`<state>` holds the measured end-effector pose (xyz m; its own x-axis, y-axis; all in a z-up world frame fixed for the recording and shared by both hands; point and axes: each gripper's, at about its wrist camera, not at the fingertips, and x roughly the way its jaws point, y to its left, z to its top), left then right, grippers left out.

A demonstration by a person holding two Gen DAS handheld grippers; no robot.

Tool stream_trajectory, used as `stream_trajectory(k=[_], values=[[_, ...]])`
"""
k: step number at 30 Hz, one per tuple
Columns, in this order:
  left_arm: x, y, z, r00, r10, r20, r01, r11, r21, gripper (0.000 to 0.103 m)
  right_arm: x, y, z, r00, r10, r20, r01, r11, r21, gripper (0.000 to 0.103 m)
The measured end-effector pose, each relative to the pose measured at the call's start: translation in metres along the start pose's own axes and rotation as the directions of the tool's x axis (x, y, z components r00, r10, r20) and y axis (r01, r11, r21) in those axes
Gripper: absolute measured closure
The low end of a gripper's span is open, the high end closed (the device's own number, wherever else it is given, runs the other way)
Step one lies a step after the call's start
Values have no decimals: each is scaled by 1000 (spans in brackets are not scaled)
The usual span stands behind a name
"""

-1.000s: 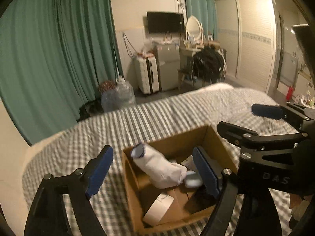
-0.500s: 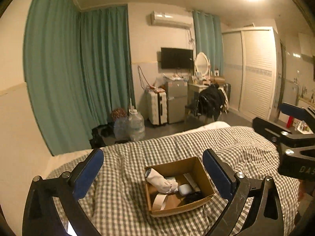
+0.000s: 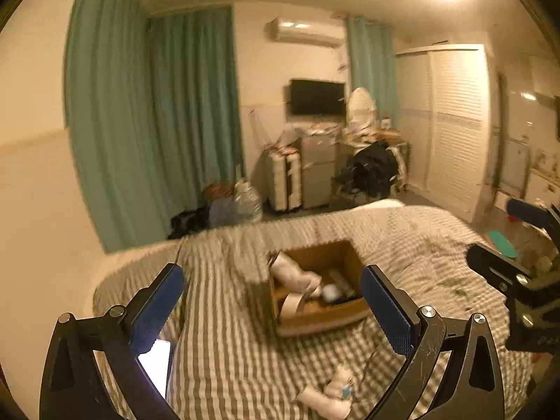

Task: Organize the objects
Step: 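Withdraw both grippers from the box toward the items left on the bed, then grasp the white bottle with the left gripper while the right gripper grasps the bunny figurine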

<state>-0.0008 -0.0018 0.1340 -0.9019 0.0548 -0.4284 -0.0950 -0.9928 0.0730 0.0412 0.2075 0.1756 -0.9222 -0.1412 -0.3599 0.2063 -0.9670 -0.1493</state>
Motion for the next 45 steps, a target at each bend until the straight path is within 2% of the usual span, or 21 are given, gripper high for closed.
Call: stream_trajectory(k=[4,7,10,13,16,18,21,28,30,31,32,33,35,38,40,41,45], values=[[27,0,-45,996,50,-71,-51,999,-7,0,22,7,-44,996,27,-90,-26,1000,12,2],[55,-6,-84,984,91,-150,-92,996,1,0,47,11,-80,987,33,-156,-31,999,15,2],[88,-15,-125,964,90,-248,-93,996,-2,0,76,12,-115,970,33,-240,-28,999,26,2],[117,-26,-169,934,78,-349,-83,997,1,0,101,9,-149,953,44,-301,-29,998,54,2],[132,-42,-198,913,38,-406,-34,999,18,0,120,9,-176,937,54,-344,-27,996,84,2],[146,-58,-217,882,3,-472,23,998,50,0,133,11,-188,926,68,-371,-39,996,85,2],[158,-75,-233,853,-24,-522,83,992,91,0,148,16,-199,915,59,-400,-38,997,60,2],[180,-86,-245,798,-131,-588,185,982,33,0,163,9,-211,897,77,-436,-32,993,110,2],[186,-90,-244,791,-142,-596,205,978,39,1,164,7,-212,893,81,-442,-28,992,125,2],[188,-92,-246,778,-140,-612,211,976,46,6,165,6,-213,892,82,-444,-27,991,130,2],[188,-93,-248,772,-140,-620,213,976,45,16,165,6,-213,891,81,-446,-24,991,132,2],[186,-93,-247,772,-147,-618,218,975,39,20,165,6,-213,892,76,-447,-20,991,129,2],[178,-89,-244,772,-174,-611,232,972,17,41,163,8,-212,893,65,-445,-13,993,118,2],[167,-76,-237,777,-193,-599,221,975,-27,42,161,11,-210,896,52,-440,-10,995,99,2],[155,-67,-230,795,-191,-575,206,978,-40,42,159,11,-208,898,50,-437,-11,996,92,2],[146,-62,-224,812,-185,-553,197,980,-39,42,158,12,-207,899,52,-435,-14,996,90,2],[124,-45,-200,858,-152,-491,162,987,-22,42,157,17,-204,897,64,-438,-28,996,89,2]])
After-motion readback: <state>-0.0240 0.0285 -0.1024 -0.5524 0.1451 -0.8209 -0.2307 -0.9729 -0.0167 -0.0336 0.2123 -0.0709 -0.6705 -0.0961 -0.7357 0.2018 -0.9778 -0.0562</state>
